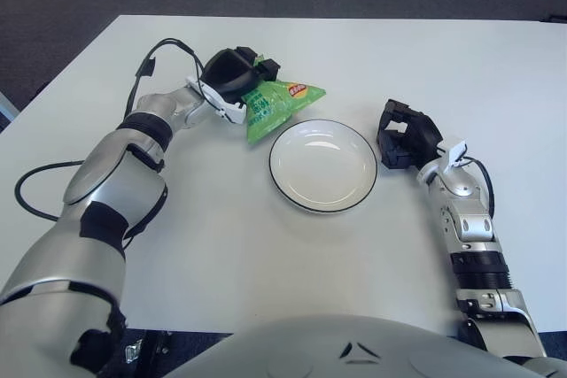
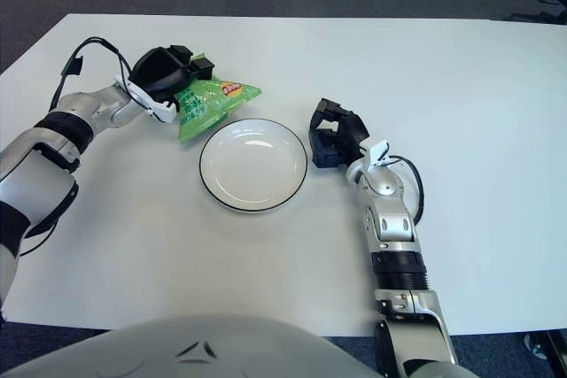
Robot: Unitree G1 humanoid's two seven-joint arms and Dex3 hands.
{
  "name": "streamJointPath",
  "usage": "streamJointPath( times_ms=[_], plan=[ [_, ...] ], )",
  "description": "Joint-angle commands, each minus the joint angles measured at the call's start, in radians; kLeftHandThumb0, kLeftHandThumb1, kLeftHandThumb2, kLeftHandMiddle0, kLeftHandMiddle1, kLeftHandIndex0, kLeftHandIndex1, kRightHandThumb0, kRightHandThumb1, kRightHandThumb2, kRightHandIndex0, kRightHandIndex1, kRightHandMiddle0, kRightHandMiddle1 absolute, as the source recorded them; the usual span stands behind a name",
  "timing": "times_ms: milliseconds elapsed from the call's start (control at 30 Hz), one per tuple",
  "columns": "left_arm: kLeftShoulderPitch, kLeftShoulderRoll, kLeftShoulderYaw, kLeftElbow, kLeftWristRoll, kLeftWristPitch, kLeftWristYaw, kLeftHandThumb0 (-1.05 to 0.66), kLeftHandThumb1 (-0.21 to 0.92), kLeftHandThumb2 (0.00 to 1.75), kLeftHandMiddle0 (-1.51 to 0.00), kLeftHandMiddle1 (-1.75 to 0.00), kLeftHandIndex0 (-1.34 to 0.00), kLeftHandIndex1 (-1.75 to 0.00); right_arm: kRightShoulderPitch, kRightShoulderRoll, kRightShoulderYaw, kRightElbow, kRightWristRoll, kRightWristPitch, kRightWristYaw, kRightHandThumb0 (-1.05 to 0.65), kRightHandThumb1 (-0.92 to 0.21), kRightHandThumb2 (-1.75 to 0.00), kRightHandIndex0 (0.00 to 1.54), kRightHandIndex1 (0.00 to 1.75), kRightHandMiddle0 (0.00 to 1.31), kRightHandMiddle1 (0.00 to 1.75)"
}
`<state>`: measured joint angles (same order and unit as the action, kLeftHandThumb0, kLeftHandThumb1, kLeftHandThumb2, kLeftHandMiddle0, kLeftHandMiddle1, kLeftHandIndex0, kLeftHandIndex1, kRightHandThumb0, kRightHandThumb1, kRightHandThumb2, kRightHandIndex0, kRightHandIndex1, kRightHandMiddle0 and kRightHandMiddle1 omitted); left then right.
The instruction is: Put the snack into the plate.
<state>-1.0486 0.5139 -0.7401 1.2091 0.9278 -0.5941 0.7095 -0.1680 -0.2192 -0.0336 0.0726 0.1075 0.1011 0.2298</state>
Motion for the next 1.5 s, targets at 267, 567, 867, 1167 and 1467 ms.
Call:
streamJointPath(
  times_ms=[267,567,867,1167,1467],
  plan=[
    [0.022,0.089,0.112,-0.117,-0.068,-0.09,-0.033,-0.17,0.36,1.29,-1.32,-1.75,-1.02,-1.75,0.043,-0.007,0.006,0.105,-0.015,0.056,0.012,-0.5,-0.27,-1.37,1.29,1.75,0.65,1.75],
    [0.079,0.095,0.216,-0.38,-0.13,-0.078,-0.145,-0.2,0.38,1.26,-1.31,-1.75,-1.02,-1.75,0.024,-0.01,-0.001,0.14,-0.013,0.043,0.024,-0.5,-0.27,-1.37,1.29,1.75,0.65,1.75],
    [0.157,0.082,0.278,-0.612,-0.156,-0.102,-0.228,-0.2,0.38,1.25,-1.3,-1.75,-1.05,-1.75,0.017,-0.007,-0.005,0.151,-0.016,0.039,0.02,-0.5,-0.28,-1.36,1.29,1.75,0.65,1.75],
    [0.206,0.039,0.322,-0.766,-0.171,-0.147,-0.291,-0.17,0.35,1.29,-1.31,-1.75,-1.07,-1.75,0.013,-0.006,-0.006,0.155,-0.017,0.039,0.017,-0.5,-0.28,-1.36,1.29,1.75,0.65,1.75],
    [0.213,0.004,0.335,-0.845,-0.151,-0.196,-0.326,-0.17,0.32,1.32,-1.34,-1.75,-1.1,-1.75,0.013,-0.006,-0.001,0.151,-0.023,0.039,0.01,-0.5,-0.28,-1.36,1.29,1.75,0.65,1.75]
  ],
)
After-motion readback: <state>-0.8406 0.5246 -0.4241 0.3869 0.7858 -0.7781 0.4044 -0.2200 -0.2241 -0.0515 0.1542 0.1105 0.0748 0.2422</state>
